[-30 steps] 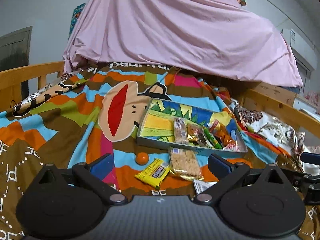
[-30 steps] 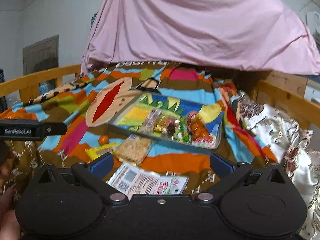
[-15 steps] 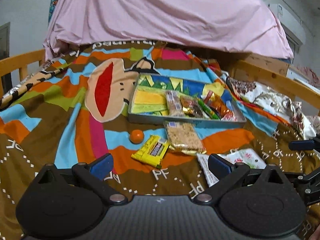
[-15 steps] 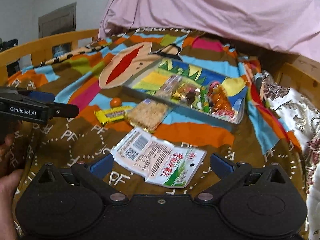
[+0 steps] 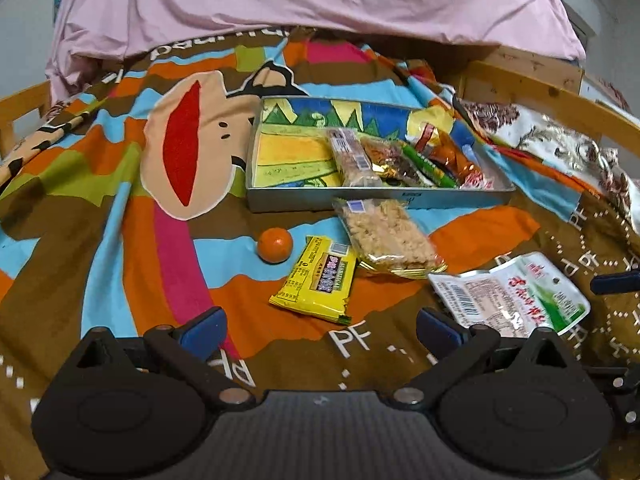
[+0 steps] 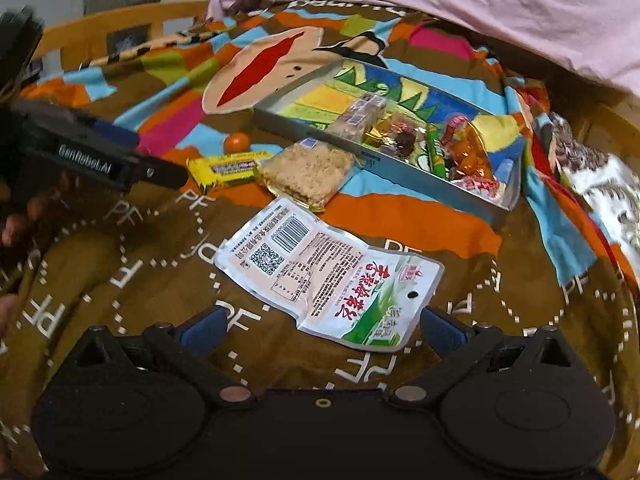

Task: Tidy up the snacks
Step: 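Grasp the white printed pouch with the right tool while the left tool grasps the yellow candy bar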

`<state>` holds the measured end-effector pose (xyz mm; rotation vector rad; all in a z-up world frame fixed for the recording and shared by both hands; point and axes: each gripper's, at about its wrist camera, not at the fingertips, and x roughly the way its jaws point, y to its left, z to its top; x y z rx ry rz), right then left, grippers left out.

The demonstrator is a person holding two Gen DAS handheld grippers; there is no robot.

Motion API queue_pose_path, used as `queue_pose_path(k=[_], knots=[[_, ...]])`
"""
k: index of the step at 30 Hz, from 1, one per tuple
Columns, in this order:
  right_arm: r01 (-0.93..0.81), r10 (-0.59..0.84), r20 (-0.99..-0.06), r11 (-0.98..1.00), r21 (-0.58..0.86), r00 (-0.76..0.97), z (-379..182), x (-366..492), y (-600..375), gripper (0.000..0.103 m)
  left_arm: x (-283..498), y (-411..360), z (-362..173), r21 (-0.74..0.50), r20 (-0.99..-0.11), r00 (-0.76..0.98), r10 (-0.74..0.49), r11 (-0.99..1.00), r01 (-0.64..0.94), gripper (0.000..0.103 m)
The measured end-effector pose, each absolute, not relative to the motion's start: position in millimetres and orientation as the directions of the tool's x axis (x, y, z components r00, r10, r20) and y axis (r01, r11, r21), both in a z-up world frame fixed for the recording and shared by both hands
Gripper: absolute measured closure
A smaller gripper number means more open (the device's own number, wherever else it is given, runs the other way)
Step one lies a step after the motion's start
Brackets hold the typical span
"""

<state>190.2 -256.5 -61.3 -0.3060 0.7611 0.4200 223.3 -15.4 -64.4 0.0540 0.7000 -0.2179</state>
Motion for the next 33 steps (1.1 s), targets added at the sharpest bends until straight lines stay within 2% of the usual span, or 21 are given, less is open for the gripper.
queue_pose_path(k=[5,12,21,27,30,33], knots=[[-0.579,0.273,-0.688,0.773,-0.259,0.672,-65.1,198.9,-243.6,0.001,241.1,-14.8,-63.3,0.02,-0.666,0.713,-0.219,0.95,0.31,0.0],[-0.694,0.311,-0.717,0.643,-0.325,0.624,-85.9,223.7,-247.7,0.001,265.7,-25.0,-75.9,0.082,-0.704,0.672,-0.231,0.913,0.4,0.0],[-0.834,0.461,-0.733,0.485,-0.265,0.501,-94.8,259.5,-252.8,0.001,304.2,-28.9,-94.5,0.067,-0.764,0.587,-0.267,0.872,0.485,0.0],[-0.891,0.549,-0.77,0.451,-0.053,0.324,-99.8,297.0,-262.2,0.001,327.3,-22.6,-100.6,-0.01,-0.795,0.515,-0.321,0.856,0.518,0.001],[-0.89,0.578,-0.757,0.456,-0.01,0.305,-101.5,301.0,-265.9,0.001,334.5,-22.5,-101.9,-0.03,-0.798,0.505,-0.33,0.858,0.513,0.001],[-0.883,0.582,-0.749,0.47,-0.007,0.316,-101.1,297.5,-268.6,0.002,336.3,-22.6,-102.0,-0.053,-0.789,0.505,-0.35,0.857,0.512,0.014]])
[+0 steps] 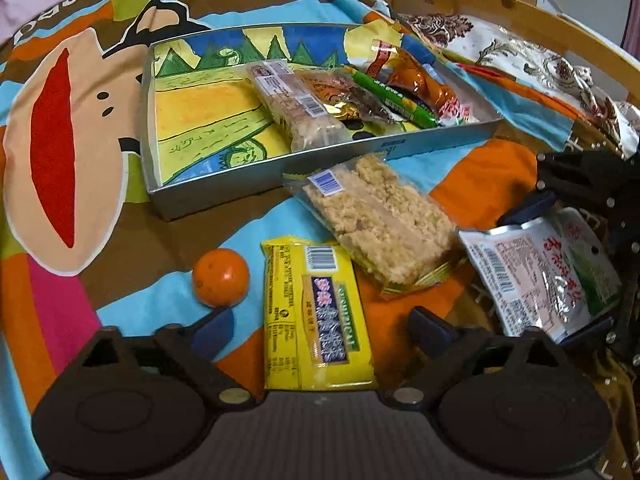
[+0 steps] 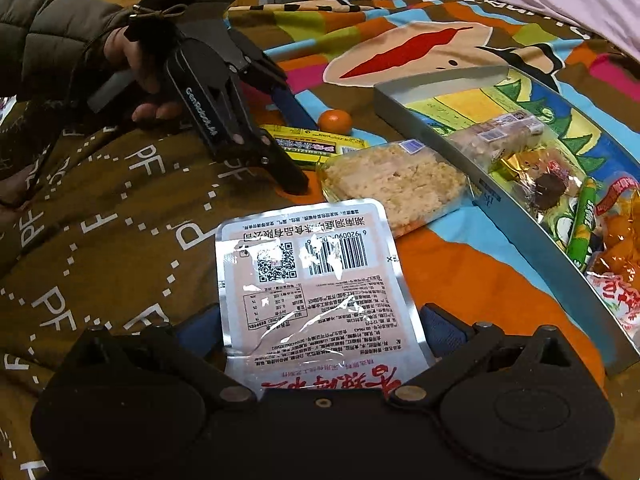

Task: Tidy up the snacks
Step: 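Grasp the white printed pouch with the right tool while the left tool grasps the yellow candy bar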

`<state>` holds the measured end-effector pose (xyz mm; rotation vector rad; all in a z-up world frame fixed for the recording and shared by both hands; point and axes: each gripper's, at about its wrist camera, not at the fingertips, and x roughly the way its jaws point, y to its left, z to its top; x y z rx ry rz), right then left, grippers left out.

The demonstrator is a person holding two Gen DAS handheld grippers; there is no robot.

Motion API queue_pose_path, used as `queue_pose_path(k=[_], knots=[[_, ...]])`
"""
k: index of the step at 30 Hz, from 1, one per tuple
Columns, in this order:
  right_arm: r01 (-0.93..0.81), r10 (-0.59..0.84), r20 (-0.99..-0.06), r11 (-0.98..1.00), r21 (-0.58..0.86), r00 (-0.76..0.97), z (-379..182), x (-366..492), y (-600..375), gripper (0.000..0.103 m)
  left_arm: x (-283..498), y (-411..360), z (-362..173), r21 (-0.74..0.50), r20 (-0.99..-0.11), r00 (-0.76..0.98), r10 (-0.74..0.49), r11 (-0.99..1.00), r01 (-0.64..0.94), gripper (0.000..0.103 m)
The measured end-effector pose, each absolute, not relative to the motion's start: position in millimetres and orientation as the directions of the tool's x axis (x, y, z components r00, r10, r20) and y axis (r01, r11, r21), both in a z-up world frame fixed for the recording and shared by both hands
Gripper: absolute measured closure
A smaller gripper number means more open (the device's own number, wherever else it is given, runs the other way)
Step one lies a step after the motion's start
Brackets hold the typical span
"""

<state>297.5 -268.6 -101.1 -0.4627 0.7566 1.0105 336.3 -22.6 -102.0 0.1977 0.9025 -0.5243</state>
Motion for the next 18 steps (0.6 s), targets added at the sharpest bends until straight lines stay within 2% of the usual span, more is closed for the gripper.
queue_pose_path(k=[5,8,11,18], knots=[[-0.818,0.559,-0.741,0.574,0.023,0.372,-97.8,294.2,-276.4,0.005,332.4,-22.1,-99.5,-0.062,-0.78,0.532,-0.329,0.887,0.458,0.036],[-0.744,0.519,-0.741,0.667,0.039,0.426,-95.3,292.2,-281.5,0.005,329.1,-18.1,-97.3,-0.097,-0.778,0.541,-0.318,0.913,0.397,0.046],[-0.618,0.455,-0.741,0.783,0.069,0.494,-92.6,290.7,-286.2,0.005,322.6,-16.1,-95.9,-0.122,-0.78,0.55,-0.298,0.935,0.333,0.051],[-0.371,0.364,-0.73,0.914,0.162,0.578,-85.8,284.8,-284.3,0.005,297.1,-23.8,-92.9,-0.168,-0.787,0.566,-0.246,0.968,0.188,0.051]])
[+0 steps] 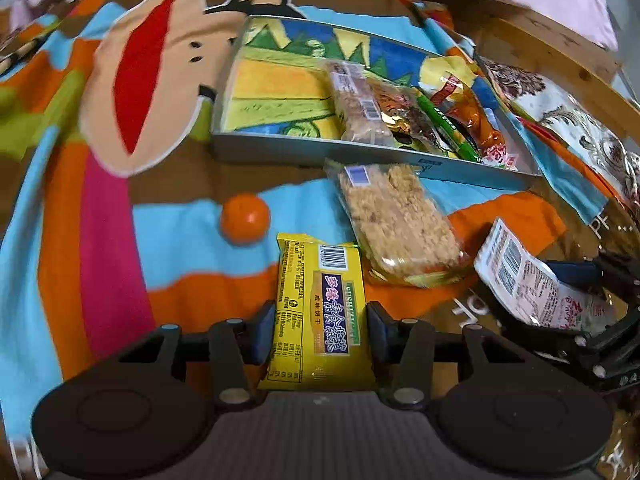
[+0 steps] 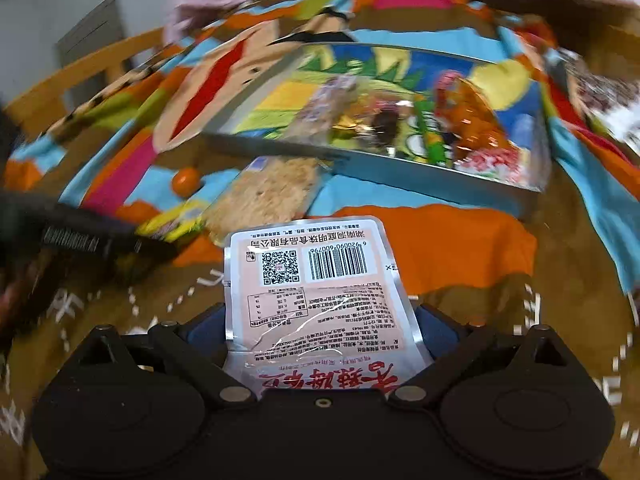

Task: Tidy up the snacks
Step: 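Grasp the white printed pouch with the right tool while the left tool grasps the yellow candy bar, then lift the white pouch and yellow candy bar toward the metal tray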

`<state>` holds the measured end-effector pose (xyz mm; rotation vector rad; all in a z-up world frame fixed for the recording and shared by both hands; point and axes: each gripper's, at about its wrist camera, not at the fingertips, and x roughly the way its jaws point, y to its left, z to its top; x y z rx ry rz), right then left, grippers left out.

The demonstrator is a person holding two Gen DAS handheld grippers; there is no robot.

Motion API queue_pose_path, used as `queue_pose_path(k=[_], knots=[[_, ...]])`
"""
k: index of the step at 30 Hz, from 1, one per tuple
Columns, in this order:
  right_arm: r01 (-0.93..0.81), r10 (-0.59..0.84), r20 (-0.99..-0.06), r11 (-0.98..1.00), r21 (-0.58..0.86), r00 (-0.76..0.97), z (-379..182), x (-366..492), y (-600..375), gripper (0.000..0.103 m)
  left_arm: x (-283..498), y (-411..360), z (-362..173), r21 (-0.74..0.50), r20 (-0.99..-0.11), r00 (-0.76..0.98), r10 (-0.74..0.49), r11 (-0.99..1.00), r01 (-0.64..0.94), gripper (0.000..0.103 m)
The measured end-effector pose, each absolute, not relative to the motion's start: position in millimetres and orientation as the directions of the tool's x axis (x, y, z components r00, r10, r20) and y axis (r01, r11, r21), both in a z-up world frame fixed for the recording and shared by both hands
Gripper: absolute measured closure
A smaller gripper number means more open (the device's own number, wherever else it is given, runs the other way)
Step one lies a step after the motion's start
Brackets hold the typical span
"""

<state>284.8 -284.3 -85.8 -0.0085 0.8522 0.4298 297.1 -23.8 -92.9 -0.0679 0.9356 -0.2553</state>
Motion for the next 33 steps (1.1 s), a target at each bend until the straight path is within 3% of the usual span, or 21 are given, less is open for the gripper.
queue_pose_path(k=[4,7,13,17,19,25,33], knots=[[-0.325,0.344,-0.715,0.93,0.17,0.609,-86.1,278.4,-283.4,0.004,279.3,-32.6,-89.0,-0.151,-0.787,0.579,-0.213,0.976,0.154,0.051],[-0.371,0.326,-0.712,0.923,0.098,0.622,-91.7,270.3,-276.5,0.003,276.9,-36.9,-88.4,-0.135,-0.785,0.588,-0.194,0.98,0.144,0.05],[-0.471,0.306,-0.727,0.882,-0.026,0.614,-95.4,262.0,-260.8,0.001,275.3,-50.9,-92.9,-0.076,-0.776,0.605,-0.178,0.979,0.191,0.029],[-0.496,0.317,-0.744,0.868,-0.022,0.588,-97.0,261.1,-264.8,0.001,274.7,-55.2,-96.2,-0.054,-0.769,0.615,-0.176,0.976,0.212,0.028],[-0.498,0.322,-0.744,0.867,-0.016,0.585,-101.1,261.3,-265.6,0.001,277.0,-50.3,-97.2,-0.083,-0.766,0.614,-0.19,0.977,0.199,0.03],[-0.485,0.314,-0.723,0.874,-0.034,0.615,-105.1,254.9,-264.5,0.002,275.7,-39.9,-96.9,-0.105,-0.757,0.626,-0.187,0.981,0.166,0.049],[-0.413,0.251,-0.718,0.909,-0.055,0.649,-98.1,239.6,-261.4,0.006,258.1,-46.1,-87.8,-0.138,-0.756,0.634,-0.162,0.987,0.087,0.051]])
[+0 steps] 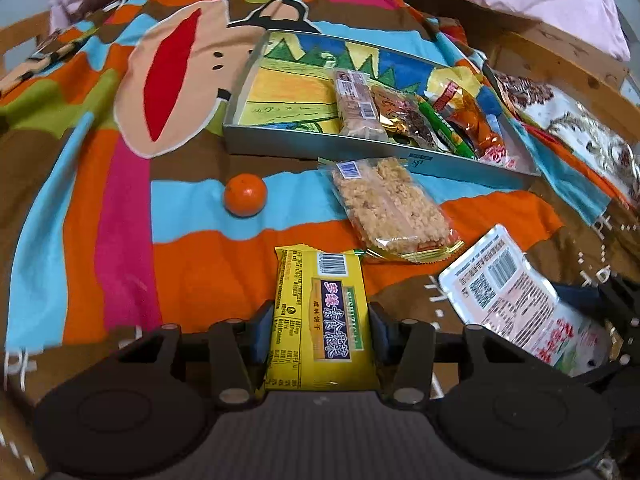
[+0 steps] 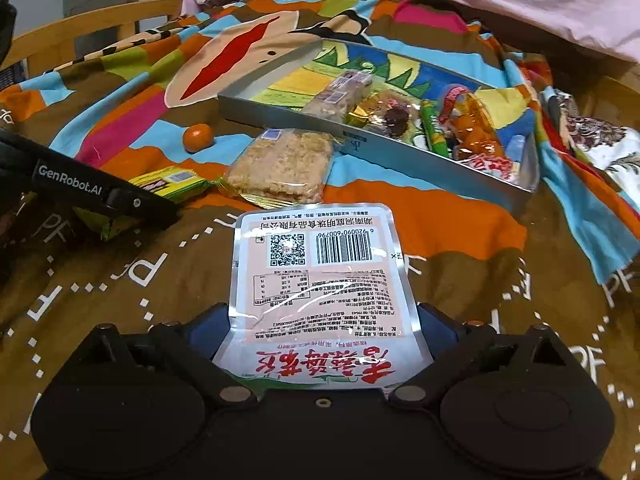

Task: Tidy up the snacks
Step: 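Lift the white pouch and yellow candy bar toward the metal tray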

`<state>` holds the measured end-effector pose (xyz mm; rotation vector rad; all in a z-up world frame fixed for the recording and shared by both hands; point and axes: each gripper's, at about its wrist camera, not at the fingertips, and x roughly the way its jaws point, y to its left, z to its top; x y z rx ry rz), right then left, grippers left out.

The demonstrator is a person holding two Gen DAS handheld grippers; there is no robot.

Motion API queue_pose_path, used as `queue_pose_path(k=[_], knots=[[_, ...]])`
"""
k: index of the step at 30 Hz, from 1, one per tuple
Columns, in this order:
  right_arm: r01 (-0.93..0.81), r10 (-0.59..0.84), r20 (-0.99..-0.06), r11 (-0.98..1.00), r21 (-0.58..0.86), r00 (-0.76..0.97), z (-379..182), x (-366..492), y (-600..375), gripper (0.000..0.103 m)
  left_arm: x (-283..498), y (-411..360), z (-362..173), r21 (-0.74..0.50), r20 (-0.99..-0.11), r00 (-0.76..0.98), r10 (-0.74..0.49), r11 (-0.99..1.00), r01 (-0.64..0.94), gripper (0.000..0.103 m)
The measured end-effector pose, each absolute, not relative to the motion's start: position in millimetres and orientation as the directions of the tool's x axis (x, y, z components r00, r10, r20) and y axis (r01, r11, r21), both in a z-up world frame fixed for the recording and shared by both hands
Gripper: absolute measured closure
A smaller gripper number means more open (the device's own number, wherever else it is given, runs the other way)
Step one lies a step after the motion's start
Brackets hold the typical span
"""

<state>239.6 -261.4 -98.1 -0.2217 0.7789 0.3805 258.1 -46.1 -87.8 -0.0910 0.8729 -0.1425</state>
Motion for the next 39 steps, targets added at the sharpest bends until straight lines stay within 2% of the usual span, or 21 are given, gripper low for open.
queue_pose_path(k=[4,11,21,28,39], knots=[[-0.395,0.225,-0.701,0.915,-0.088,0.677,-93.2,229.9,-260.0,0.006,240.6,-50.2,-83.5,-0.172,-0.741,0.654,-0.156,0.984,0.04,0.051],[-0.378,0.227,-0.618,0.917,-0.123,0.753,-70.2,211.4,-262.7,0.006,214.0,-54.0,-68.0,-0.235,-0.682,0.716,-0.151,0.972,-0.019,0.051],[-0.327,0.228,-0.425,0.928,-0.176,0.876,-36.7,190.4,-267.0,0.006,190.6,-69.1,-38.5,-0.213,-0.567,0.817,-0.1,0.977,-0.028,0.051],[-0.255,0.194,-0.306,0.951,-0.174,0.932,-20.1,210.3,-281.7,0.006,211.5,-85.9,-6.3,-0.174,-0.47,0.879,-0.085,0.985,0.002,0.051],[-0.186,0.155,-0.228,0.975,-0.121,0.961,-8.7,290.0,-303.6,0.006,283.9,-97.1,14.6,-0.122,-0.416,0.909,-0.035,0.992,-0.018,0.051]])
